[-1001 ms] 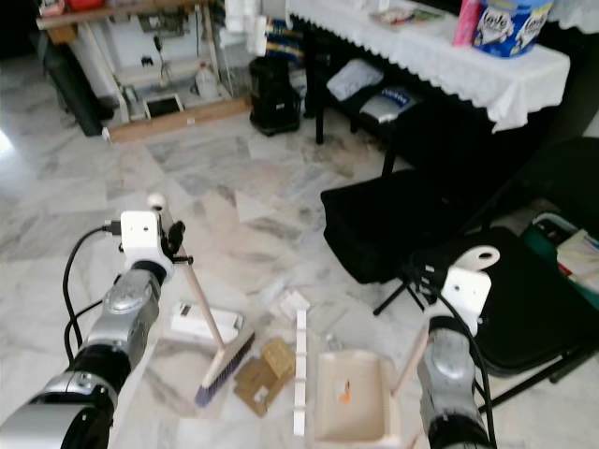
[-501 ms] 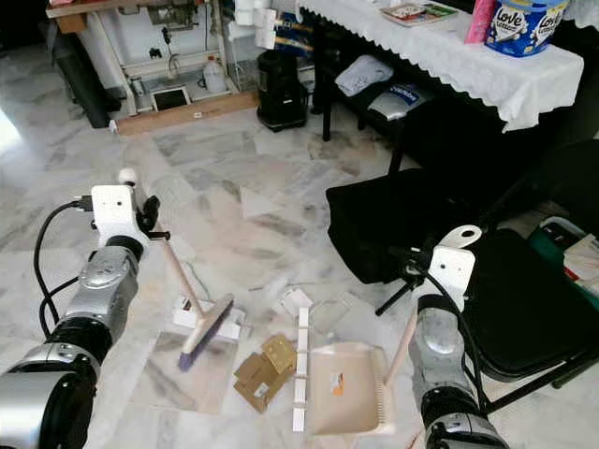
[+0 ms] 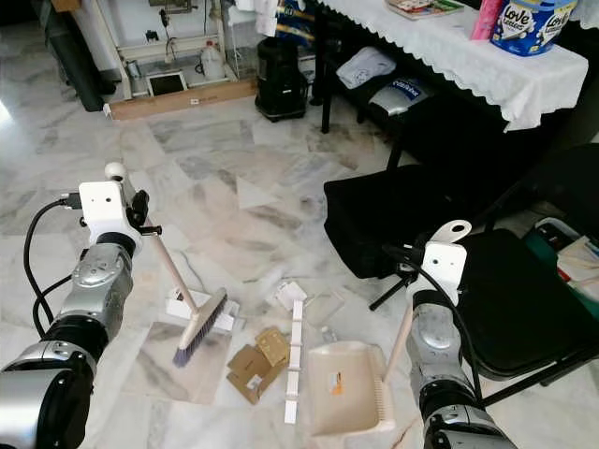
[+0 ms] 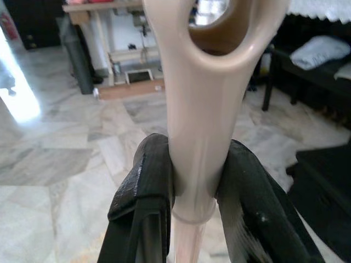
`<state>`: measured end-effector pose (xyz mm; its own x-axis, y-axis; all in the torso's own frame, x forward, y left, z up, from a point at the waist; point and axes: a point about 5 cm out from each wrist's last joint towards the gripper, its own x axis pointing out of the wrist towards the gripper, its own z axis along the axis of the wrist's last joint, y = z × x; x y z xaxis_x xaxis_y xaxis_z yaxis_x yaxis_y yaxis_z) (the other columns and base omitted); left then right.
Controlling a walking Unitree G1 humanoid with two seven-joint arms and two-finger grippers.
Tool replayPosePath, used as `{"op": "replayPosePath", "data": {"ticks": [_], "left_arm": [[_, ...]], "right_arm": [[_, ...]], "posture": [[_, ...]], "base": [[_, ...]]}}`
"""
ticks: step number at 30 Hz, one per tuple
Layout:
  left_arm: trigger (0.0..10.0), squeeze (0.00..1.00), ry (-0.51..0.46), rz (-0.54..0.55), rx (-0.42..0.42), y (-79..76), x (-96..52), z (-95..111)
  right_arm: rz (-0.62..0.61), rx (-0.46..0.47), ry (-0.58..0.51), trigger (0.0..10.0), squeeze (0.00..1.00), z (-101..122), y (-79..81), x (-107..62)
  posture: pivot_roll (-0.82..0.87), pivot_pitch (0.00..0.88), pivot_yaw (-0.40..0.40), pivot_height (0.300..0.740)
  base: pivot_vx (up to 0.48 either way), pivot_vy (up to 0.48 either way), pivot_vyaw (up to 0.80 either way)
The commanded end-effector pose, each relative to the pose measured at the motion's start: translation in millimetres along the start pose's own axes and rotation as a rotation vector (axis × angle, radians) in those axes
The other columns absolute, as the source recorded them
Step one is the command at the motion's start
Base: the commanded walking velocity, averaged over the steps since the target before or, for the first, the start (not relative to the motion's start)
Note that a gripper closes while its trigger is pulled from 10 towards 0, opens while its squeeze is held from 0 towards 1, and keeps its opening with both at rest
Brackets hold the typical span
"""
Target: Sweep floor
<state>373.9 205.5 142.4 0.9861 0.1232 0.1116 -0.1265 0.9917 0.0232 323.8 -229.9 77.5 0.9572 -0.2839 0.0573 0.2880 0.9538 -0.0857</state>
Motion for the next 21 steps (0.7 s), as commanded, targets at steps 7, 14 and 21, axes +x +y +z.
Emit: {"op": "replayPosePath", "data": {"ticks": [7,14,21], "left_arm": [[10.0,0.00,0.052,-0.035,0.020,-10.1,-7.6,-16.4],[10.0,0.00,0.091,-0.090,0.000,-17.4,-11.3,-23.1],[10.0,0.00,0.134,-0.169,0.012,-26.0,-15.6,-30.0]], "right_arm": [[-0.003,-0.046,-0.041,10.0,0.00,0.6,-10.0,-4.5],[0.060,-0.072,-0.018,10.0,0.00,-6.0,2.0,-9.7],[0.077,-0.071,-0.019,10.0,0.00,-4.5,12.8,-9.1]], "posture": [[-0.04,0.156,0.004,0.740],[-0.02,0.190,-0.026,0.740],[-0.02,0.205,-0.018,0.740]], "base": [[0.000,0.000,0.00],[0.000,0.000,0.00],[0.000,0.000,0.00]]}}
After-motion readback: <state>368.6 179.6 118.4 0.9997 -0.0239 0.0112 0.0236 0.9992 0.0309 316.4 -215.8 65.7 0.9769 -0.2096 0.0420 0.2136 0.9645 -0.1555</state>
